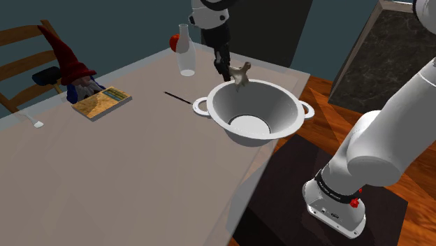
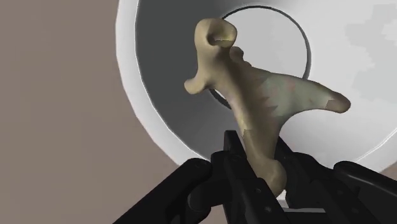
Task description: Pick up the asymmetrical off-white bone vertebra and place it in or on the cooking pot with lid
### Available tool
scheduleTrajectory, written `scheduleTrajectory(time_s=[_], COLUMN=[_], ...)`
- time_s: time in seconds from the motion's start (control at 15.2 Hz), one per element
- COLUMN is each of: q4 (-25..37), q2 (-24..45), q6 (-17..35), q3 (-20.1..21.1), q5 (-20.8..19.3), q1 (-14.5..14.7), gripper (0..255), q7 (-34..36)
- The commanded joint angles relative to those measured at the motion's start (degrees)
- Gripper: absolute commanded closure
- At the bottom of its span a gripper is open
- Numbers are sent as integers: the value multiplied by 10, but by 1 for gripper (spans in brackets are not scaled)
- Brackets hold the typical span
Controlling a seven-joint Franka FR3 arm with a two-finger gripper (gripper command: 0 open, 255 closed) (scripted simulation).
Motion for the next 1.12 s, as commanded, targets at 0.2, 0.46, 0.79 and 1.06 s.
scheduleTrajectory(time_s=[0.2, 0.46, 0.79, 1.06], q4=[-129, -175, -211, -231], q2=[-120, -143, -141, -138], q6=[14, 37, 75, 98], q3=[-12, -14, -14, -13], q5=[16, 19, 19, 19], q1=[-1, 0, 1, 1], gripper=[255, 255, 255, 255], q7=[-19, -19, -14, -10])
